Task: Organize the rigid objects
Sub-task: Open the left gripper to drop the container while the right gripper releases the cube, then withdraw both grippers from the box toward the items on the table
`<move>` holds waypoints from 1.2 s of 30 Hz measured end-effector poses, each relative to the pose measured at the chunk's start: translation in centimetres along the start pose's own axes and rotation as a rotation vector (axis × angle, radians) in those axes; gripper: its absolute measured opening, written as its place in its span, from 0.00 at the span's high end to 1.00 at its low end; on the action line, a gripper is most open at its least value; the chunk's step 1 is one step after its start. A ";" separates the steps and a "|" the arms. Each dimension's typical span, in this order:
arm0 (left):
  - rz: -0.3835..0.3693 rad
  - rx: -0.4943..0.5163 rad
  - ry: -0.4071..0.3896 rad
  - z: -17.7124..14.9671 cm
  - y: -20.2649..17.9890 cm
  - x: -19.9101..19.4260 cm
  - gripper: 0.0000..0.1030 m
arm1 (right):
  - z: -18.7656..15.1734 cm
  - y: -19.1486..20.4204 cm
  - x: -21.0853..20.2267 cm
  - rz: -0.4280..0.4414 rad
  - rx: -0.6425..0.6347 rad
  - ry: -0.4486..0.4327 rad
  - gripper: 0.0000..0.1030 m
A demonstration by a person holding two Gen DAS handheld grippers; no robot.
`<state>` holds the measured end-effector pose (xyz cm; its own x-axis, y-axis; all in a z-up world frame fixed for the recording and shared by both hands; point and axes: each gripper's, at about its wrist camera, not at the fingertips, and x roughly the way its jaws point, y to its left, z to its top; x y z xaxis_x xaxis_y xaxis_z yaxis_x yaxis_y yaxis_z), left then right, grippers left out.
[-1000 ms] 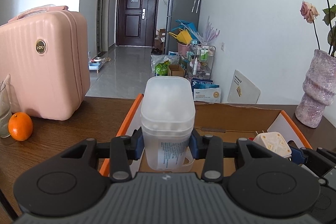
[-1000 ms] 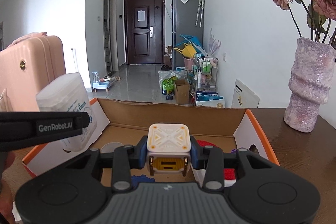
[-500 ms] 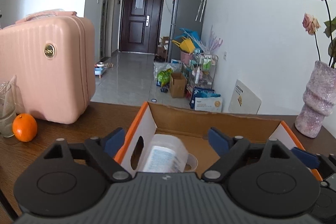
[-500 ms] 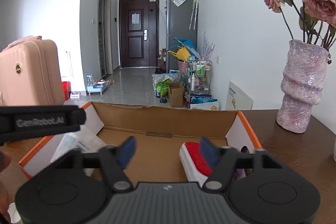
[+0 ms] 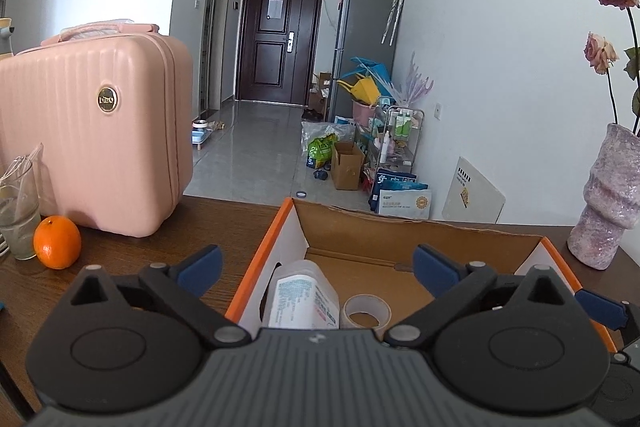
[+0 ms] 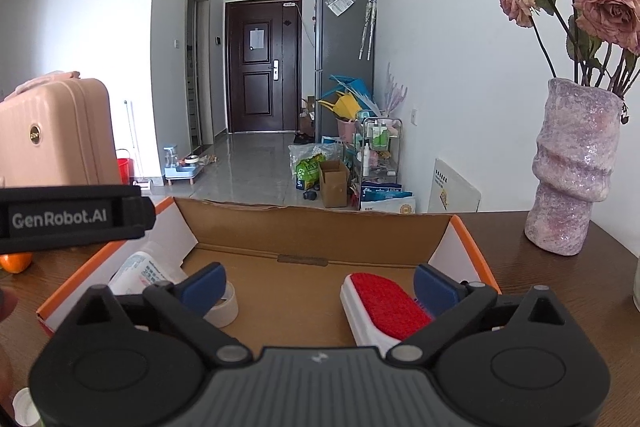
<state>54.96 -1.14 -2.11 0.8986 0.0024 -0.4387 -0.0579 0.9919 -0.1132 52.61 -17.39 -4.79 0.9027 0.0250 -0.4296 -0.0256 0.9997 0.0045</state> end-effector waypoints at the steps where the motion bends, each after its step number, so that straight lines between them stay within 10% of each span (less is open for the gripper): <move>1: -0.001 -0.002 0.000 0.0 0.0 0.0 0.00 | 0.0 -0.1 0.0 0.001 0.003 -0.001 0.00; 36: 0.028 0.000 -0.062 -0.9 1.3 -6.5 0.00 | -0.8 0.3 -5.1 0.039 -0.031 -0.060 0.00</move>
<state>48.60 0.04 -0.24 0.9218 0.0385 -0.3857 -0.0838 0.9913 -0.1014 47.64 -17.27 -3.35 0.9247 0.0655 -0.3749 -0.0738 0.9972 -0.0078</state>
